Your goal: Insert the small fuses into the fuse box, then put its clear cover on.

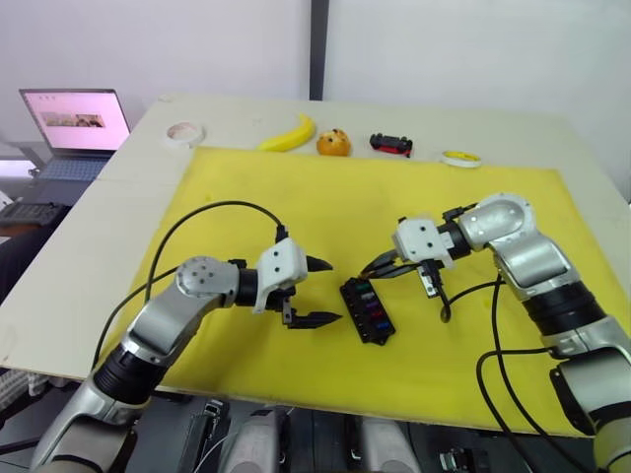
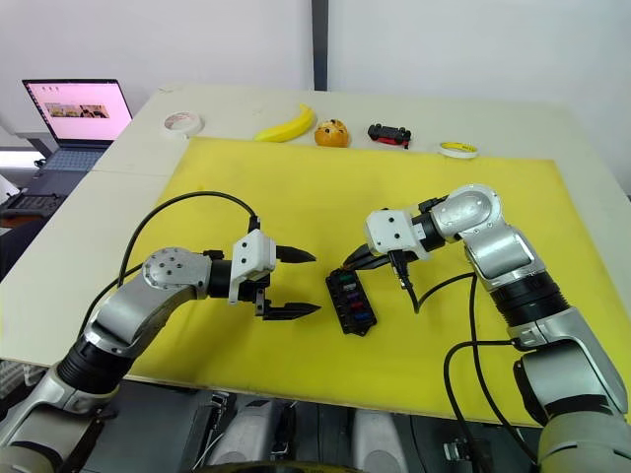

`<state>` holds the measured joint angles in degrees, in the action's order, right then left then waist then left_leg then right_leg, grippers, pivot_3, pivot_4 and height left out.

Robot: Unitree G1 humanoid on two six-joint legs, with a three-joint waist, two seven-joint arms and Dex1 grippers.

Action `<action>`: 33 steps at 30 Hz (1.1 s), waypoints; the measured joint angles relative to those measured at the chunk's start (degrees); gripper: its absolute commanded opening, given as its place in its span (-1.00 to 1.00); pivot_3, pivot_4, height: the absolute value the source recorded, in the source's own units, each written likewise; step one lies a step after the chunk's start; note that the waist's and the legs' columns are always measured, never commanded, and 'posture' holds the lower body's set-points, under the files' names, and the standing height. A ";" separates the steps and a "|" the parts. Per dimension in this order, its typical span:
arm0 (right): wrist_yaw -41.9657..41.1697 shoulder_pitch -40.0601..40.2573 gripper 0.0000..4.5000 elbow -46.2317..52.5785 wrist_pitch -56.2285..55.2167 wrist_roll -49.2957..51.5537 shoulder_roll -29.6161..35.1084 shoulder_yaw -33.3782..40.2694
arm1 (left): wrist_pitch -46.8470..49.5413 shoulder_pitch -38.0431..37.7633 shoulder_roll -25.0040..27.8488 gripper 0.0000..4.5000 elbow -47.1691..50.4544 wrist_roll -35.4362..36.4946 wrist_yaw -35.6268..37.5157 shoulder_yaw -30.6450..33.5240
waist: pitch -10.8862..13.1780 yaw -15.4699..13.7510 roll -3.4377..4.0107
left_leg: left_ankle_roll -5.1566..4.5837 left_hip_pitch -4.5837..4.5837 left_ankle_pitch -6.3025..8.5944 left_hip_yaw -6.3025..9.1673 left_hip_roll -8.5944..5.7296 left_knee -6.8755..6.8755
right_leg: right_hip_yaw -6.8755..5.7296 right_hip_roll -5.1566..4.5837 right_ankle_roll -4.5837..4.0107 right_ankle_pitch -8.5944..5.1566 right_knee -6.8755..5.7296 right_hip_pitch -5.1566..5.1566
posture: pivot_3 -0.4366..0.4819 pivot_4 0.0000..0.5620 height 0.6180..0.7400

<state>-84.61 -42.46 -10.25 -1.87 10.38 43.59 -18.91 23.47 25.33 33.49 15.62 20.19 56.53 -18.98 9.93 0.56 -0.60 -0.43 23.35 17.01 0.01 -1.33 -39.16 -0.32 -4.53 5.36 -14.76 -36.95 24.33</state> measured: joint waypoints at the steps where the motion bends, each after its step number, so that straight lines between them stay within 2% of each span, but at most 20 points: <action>1: 0.00 0.04 -1.00 0.06 0.04 0.00 0.00 0.01 | 0.00 0.07 -0.05 0.97 0.00 -0.08 0.01 0.00 | 0.00 0.00 0.00 | 0.00 0.00 0.00 0.00 0.00 0.00 | 0.00 0.00 0.00 0.00 0.00 0.00 | -0.05 -0.47 1.00; 14: 0.10 0.96 -1.00 3.42 3.05 0.37 -0.20 0.05 | -0.01 0.17 -0.51 0.97 0.00 -1.03 0.04 0.00 | 0.00 0.01 0.00 | 0.01 0.00 -0.01 0.00 -0.01 -0.01 | 0.00 0.00 0.00 0.00 -0.03 0.00 | -0.05 -0.47 1.00; 33: 1.08 1.19 -1.00 1.06 1.13 -2.32 -1.40 0.03 | -0.51 0.13 -1.16 0.97 -0.34 -2.34 0.73 0.00 | 0.00 0.02 0.00 | 0.07 -0.01 -0.04 0.00 -0.02 -0.01 | 0.00 0.01 0.00 0.00 -0.06 0.01 | -0.05 -0.47 1.00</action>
<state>-83.53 -41.27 -9.19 -0.74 8.06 42.18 -18.88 22.96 25.46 32.33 15.28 17.86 57.26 -18.98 9.93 0.58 -0.60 -0.36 23.34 16.97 0.02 -1.36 -39.18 -0.32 -4.51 5.36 -14.76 -37.01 24.33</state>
